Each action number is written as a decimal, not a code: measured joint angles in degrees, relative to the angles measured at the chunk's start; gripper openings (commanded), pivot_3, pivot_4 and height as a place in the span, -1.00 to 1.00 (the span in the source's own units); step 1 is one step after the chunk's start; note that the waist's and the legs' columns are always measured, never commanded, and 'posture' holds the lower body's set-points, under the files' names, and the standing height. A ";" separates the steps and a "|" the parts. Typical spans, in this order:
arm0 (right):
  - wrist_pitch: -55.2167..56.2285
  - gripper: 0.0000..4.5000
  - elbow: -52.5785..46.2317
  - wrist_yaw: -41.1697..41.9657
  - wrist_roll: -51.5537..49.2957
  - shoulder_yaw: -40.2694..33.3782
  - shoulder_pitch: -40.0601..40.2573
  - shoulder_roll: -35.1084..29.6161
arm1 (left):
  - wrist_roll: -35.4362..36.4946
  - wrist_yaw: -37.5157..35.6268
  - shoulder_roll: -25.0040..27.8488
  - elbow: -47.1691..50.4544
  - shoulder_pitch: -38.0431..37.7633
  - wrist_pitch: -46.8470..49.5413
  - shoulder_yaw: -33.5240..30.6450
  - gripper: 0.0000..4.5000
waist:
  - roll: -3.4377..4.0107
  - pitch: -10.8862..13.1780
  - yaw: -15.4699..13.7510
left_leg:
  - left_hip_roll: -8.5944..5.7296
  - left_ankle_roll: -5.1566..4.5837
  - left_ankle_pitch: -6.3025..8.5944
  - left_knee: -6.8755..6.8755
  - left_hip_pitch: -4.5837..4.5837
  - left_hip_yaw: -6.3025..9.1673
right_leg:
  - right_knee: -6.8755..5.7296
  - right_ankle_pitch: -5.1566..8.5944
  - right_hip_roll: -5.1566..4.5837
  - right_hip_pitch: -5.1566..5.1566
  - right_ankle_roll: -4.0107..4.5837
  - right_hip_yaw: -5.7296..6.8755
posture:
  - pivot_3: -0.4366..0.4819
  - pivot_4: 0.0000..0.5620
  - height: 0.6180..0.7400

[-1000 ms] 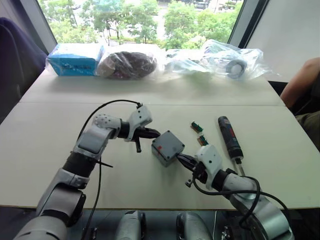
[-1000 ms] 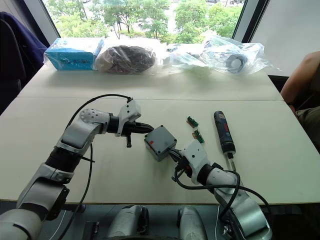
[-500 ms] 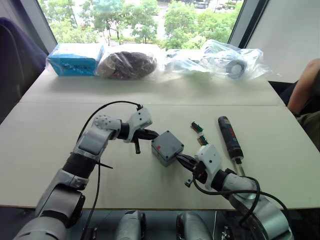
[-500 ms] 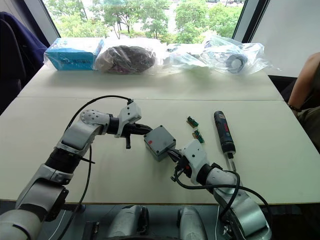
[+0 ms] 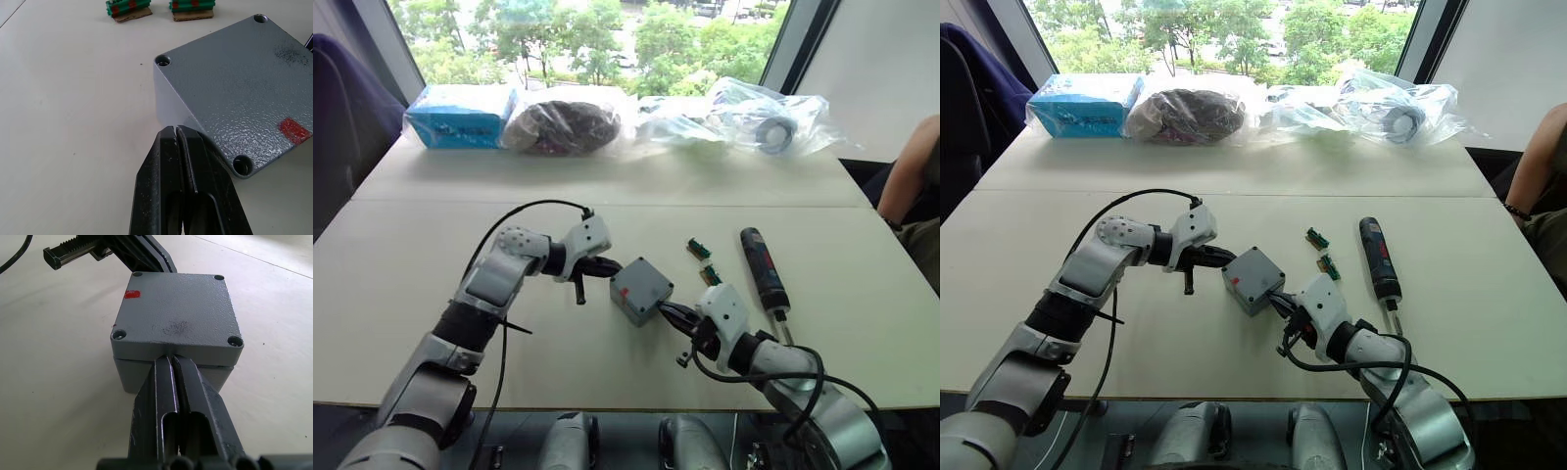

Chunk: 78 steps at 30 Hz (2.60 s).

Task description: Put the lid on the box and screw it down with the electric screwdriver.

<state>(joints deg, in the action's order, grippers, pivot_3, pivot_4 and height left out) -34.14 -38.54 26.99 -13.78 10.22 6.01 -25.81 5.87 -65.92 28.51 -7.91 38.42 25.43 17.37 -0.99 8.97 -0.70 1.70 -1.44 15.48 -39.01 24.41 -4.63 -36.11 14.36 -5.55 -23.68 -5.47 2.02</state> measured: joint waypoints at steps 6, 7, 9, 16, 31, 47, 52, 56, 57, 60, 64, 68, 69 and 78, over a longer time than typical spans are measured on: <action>0.06 -0.98 -1.23 0.06 -0.41 -0.92 0.76 -0.10 | -0.38 0.56 -1.30 -3.22 0.76 -2.02 0.06 -1.00 | 0.00 0.00 -0.04 | -0.01 0.00 0.00 -0.01 0.01 0.00 | 0.00 0.00 0.00 0.00 0.00 0.00 | -0.05 -0.47 1.00; 0.09 -0.98 -1.73 0.09 -0.55 -1.26 0.82 -0.11 | -0.38 0.80 -1.52 -3.88 1.03 -2.17 -0.03 -1.00 | 0.00 0.00 -0.02 | -0.01 0.00 0.00 -0.01 0.00 0.00 | 0.00 0.00 0.00 0.00 0.00 0.00 | -0.05 -0.47 1.00; 0.19 -0.98 -2.05 0.23 -0.90 -1.91 1.12 -0.16 | -0.36 1.28 -1.74 -5.91 2.53 -2.42 -0.26 -1.00 | 0.00 0.00 0.00 | -0.01 0.00 0.00 -0.01 0.00 0.00 | 0.00 0.00 0.00 0.00 0.00 0.00 | -0.05 -0.47 1.00; -0.30 -0.98 -1.94 1.25 -1.17 -2.15 1.64 -1.06 | -0.45 2.31 -1.83 -8.33 2.68 -4.30 -0.50 -1.00 | 0.00 0.00 0.03 | 0.00 0.00 0.00 -0.01 0.00 0.00 | 0.00 0.00 0.00 0.00 -0.01 0.00 | -0.05 -0.47 1.00; 1.23 -0.98 8.48 3.06 2.40 -0.22 -5.36 -3.01 | -0.21 1.22 0.93 2.91 -4.62 2.28 1.29 -1.00 | 0.01 0.01 0.09 | 0.00 0.00 0.00 -0.01 0.00 0.00 | -0.01 0.00 0.00 0.00 0.00 0.00 | -0.05 -0.47 1.00; 3.02 -0.98 11.80 4.99 3.52 -1.58 -7.04 -4.50 | 0.92 1.13 1.18 8.84 -7.30 6.78 1.59 -1.00 | 0.02 0.01 0.04 | 0.00 0.00 0.00 -0.01 0.00 0.00 | -0.01 0.00 0.00 0.00 0.00 0.00 | -0.05 -0.47 1.00; 2.98 -0.98 10.92 4.81 3.34 -2.10 -6.11 -4.35 | 1.38 1.39 1.41 8.84 -7.29 6.77 1.39 -1.00 | 0.02 0.01 0.01 | 0.00 0.00 0.00 -0.01 0.00 0.00 | -0.01 0.00 0.00 0.00 0.00 0.00 | -0.05 -0.47 1.00; 2.47 -0.98 6.10 3.08 1.05 -8.12 -2.87 -3.35 | 3.57 2.28 3.68 8.52 -6.96 7.83 -2.61 -1.00 | 0.03 0.02 0.02 | 0.01 0.00 0.00 -0.01 0.00 0.01 | -0.01 0.00 0.00 0.01 -0.01 0.00 | -0.05 -0.47 1.00; 2.36 -0.98 4.89 2.71 0.28 -9.96 -2.40 -3.22 | 4.09 2.78 3.94 8.25 -6.57 8.04 -3.96 -1.00 | 0.03 0.02 0.02 | 0.01 0.00 0.00 -0.01 0.00 0.01 | -0.01 -0.01 0.00 0.01 -0.01 0.00 | -0.05 -0.47 1.00; 0.89 -0.98 2.30 1.65 -3.22 -14.87 -1.39 -1.89 | 6.34 6.19 1.87 7.98 -5.43 8.37 -8.61 -1.00 | 0.04 0.02 -0.17 | 0.00 0.00 0.00 -0.03 -0.01 0.05 | 0.01 -0.01 -0.02 0.07 -0.02 0.03 | -0.05 -0.47 1.00; -3.99 -0.88 1.63 -1.96 -7.26 -20.98 -1.24 0.01 | 9.92 7.78 -0.77 9.77 -1.70 10.61 -10.18 -1.00 | 0.04 0.02 0.00 | -0.04 0.00 0.00 -0.07 -0.01 0.04 | 0.02 -0.02 -0.04 0.11 -0.03 0.03 | -0.05 -0.47 1.00; -7.07 -0.29 2.95 -3.74 -7.14 -21.14 -2.68 -0.78 | 12.44 5.47 -1.74 10.63 -0.23 13.43 -8.05 -1.00 | 0.13 0.07 0.19 | 0.01 0.00 0.00 -0.05 -0.03 0.03 | -0.02 -0.01 0.03 0.05 -0.02 0.03 | -0.05 -0.47 1.00; -7.80 -0.13 3.03 -3.83 -7.12 -20.88 -3.12 -1.66 | 12.48 4.76 -1.46 11.00 0.04 13.49 -7.23 -1.00 | 0.16 0.09 0.18 | 0.00 0.00 0.00 -0.03 -0.03 0.04 | -0.02 -0.01 0.05 0.05 -0.02 0.03 | -0.05 -0.47 1.00; -17.06 0.59 4.21 -4.48 -10.51 -20.04 -7.21 -1.92 | 12.83 -0.58 3.30 17.00 0.95 10.32 -3.72 -1.00 | 0.19 0.10 0.03 | 0.01 0.00 0.00 -0.01 -0.02 0.04 | 0.00 0.00 0.03 0.04 0.00 0.02 | -0.05 -0.47 1.00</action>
<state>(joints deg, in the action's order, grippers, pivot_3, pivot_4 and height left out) -51.19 -34.33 22.50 -24.29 -9.81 -1.20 -27.73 18.71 -66.51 31.82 9.09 39.37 35.75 13.65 -0.80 9.07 -0.67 1.72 -1.44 15.48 -39.02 24.39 -4.58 -36.11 14.36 -5.53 -23.64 -5.47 2.05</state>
